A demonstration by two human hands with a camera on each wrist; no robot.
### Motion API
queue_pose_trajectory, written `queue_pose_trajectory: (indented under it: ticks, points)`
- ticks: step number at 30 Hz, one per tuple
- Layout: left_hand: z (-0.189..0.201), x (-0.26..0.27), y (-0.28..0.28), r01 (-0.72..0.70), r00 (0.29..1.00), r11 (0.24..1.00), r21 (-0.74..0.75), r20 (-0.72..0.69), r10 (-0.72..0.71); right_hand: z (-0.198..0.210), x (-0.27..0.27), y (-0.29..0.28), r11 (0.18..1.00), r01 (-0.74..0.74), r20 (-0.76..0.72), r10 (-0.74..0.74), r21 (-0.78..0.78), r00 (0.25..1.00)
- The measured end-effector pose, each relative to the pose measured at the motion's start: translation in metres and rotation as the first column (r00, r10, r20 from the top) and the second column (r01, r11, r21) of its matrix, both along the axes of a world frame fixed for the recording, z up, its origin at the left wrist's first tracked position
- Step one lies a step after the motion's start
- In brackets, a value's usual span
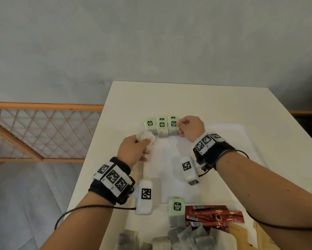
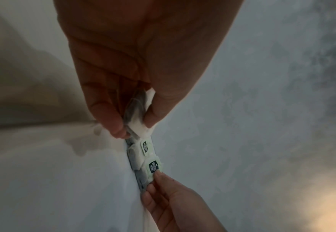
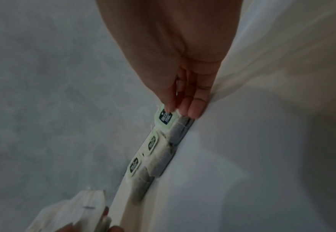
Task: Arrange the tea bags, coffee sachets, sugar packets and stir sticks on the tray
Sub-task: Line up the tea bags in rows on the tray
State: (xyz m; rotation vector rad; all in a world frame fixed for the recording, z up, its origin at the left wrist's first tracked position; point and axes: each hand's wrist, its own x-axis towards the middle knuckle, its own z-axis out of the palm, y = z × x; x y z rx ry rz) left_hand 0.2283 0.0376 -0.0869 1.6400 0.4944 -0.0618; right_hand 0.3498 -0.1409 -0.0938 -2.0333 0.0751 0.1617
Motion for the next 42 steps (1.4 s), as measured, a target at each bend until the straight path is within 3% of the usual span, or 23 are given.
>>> queue_pose_trajectory:
  ticks: [7,9,13,17,20,22,24,27,31,36,39,42]
  points:
    - [0.012,-0.009,-0.008,0.048,0.999,0.997,-0.068,0.009,-0.047,0.009,-0.009,-0.002,0.998,0.009,0.097,-0.002,-0.07,0.995]
    - [0.016,-0.013,-0.013,0.062,0.998,0.997,-0.056,0.027,-0.06,0.019,-0.028,-0.003,0.997,-0.079,0.116,0.077,0.015,0.99]
    - [0.022,-0.018,-0.023,0.073,0.996,0.997,-0.019,0.056,-0.072,0.039,-0.067,-0.005,0.931,-0.344,-0.027,0.35,0.124,0.936]
    - [0.032,-0.024,-0.035,0.082,0.994,0.996,0.021,0.065,-0.083,0.041,-0.083,-0.012,0.934,-0.347,0.028,0.345,0.085,0.938]
    - [0.032,-0.027,-0.034,0.058,0.995,0.975,0.216,0.065,-0.074,0.044,-0.091,-0.022,0.951,-0.29,0.034,0.288,0.105,0.957]
    - [0.034,-0.032,-0.03,0.084,0.991,0.864,0.497,0.05,-0.125,0.045,-0.098,-0.027,0.961,-0.265,0.014,0.265,0.084,0.964]
    - [0.039,-0.042,-0.036,0.1,0.987,0.725,0.682,0.025,-0.16,0.045,-0.104,-0.029,0.97,-0.239,-0.012,0.239,0.035,0.971]
    - [0.045,-0.052,-0.052,0.12,0.973,0.686,0.718,0.052,-0.225,0.047,-0.111,-0.025,0.972,-0.235,-0.047,0.235,0.016,0.971]
    - [0.039,-0.052,-0.061,0.195,0.942,0.713,0.673,0.074,-0.327,0.056,-0.119,-0.017,0.964,-0.236,-0.063,0.245,0.125,0.968]
    - [0.036,-0.046,-0.052,0.132,0.957,0.753,0.645,0.115,-0.267,0.064,-0.121,-0.015,0.916,-0.297,-0.081,0.329,0.268,0.941]
    - [0.03,-0.042,-0.045,0.094,0.969,0.846,0.524,0.147,-0.199,0.056,-0.113,-0.017,0.954,-0.271,0.003,0.273,0.13,0.962]
    - [0.028,-0.039,-0.041,0.101,0.971,0.911,0.401,0.161,-0.178,0.047,-0.105,-0.017,0.949,-0.315,0.067,0.314,0.013,0.947]
